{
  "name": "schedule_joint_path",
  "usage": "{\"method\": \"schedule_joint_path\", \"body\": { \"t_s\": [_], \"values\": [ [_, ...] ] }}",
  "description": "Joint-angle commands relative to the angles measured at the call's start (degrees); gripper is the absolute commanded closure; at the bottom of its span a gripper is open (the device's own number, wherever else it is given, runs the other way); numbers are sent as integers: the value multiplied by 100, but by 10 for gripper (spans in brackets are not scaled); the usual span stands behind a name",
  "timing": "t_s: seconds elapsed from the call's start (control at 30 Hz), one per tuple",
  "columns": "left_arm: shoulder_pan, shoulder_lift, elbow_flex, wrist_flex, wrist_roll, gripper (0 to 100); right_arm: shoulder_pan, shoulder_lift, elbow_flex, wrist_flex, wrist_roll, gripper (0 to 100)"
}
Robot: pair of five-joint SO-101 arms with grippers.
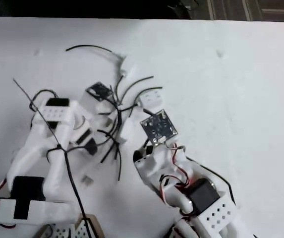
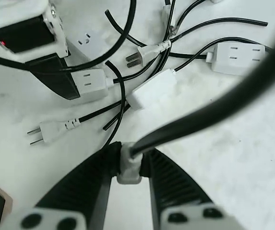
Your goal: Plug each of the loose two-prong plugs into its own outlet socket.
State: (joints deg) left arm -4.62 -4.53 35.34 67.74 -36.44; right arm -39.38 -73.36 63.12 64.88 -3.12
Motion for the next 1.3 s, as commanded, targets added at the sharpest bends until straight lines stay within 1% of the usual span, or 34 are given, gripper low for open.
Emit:
{"method": "schedule_joint_path", "body": {
  "t_s": [0.0,0.17,0.3,0.43,0.53,0.63,0.73,0.83,1.07,1.27],
  "values": [
    [-224,-593,-176,211,-70,723,31,-40,-404,-110,0,982],
    [-391,-2053,237,492,-70,721,13,-40,-422,-330,264,982],
    [-804,-3371,738,475,-35,721,-136,22,-413,-611,273,982],
    [-1569,-4444,1266,360,-53,722,-462,655,-413,-1007,246,982],
    [-2229,-5112,1758,123,-44,724,-637,1314,-422,-1622,220,982],
    [-2800,-5596,2303,-211,-35,724,-963,1895,-422,-2290,211,982],
    [-3240,-5912,2831,-598,-44,724,-1235,2378,-422,-2949,211,982],
    [-3477,-6009,3270,-967,-44,725,-1341,2870,-422,-3582,211,982],
    [-3503,-6018,3974,-1319,-18,725,-1534,4163,-440,-4866,211,982],
    [-3486,-6026,4246,-1336,0,725,-1587,5042,-475,-5771,220,982]
  ]
}}
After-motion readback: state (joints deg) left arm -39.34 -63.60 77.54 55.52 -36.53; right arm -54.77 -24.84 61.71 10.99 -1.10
